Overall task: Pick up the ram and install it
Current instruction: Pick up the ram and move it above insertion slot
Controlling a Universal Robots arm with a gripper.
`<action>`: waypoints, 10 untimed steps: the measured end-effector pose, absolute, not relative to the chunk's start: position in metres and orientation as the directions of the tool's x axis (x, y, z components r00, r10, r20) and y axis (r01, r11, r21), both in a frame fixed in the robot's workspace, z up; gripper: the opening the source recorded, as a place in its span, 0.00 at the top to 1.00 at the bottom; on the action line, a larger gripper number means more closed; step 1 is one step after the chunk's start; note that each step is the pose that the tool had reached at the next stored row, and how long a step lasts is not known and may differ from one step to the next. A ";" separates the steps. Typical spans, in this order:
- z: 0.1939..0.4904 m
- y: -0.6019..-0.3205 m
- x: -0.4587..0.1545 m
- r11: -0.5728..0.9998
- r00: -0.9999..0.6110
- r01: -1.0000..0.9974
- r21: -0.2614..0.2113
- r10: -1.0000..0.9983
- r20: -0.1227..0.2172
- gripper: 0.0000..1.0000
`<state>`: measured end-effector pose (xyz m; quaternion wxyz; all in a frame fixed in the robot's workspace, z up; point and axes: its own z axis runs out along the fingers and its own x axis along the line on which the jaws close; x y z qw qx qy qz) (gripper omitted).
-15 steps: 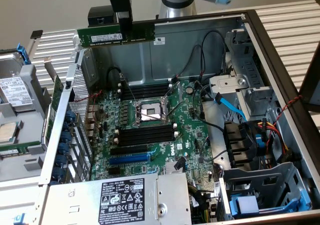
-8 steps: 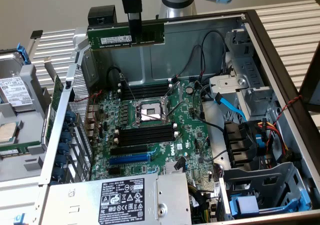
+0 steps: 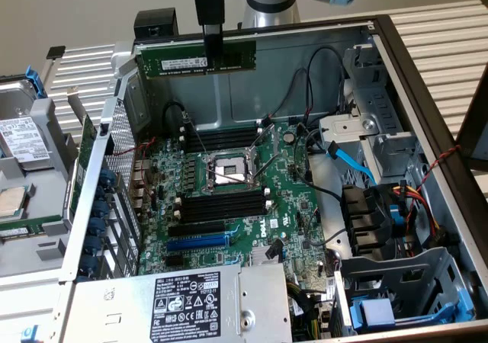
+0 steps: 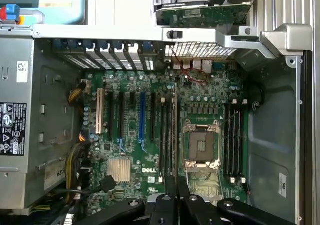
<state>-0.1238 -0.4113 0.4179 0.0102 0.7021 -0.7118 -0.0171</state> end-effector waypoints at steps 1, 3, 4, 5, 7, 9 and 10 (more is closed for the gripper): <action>0.416 -0.410 -0.124 0.015 -0.016 -0.999 0.040 -1.000 -0.010 0.88; 0.415 -0.408 -0.122 0.017 -0.017 -0.999 0.043 -1.000 -0.009 0.88; 0.415 -0.406 -0.121 0.017 -0.018 -0.999 0.044 -1.000 -0.010 0.88; 0.414 -0.405 -0.120 0.017 -0.018 -0.999 0.045 -1.000 -0.010 0.88; 0.414 -0.400 -0.118 0.017 -0.018 -0.999 0.046 -1.000 -0.009 0.88; 0.414 -0.395 -0.116 0.017 -0.018 -0.999 0.046 -1.000 -0.009 0.88; 0.414 -0.392 -0.116 0.017 -0.018 -0.999 0.046 -1.000 -0.009 0.88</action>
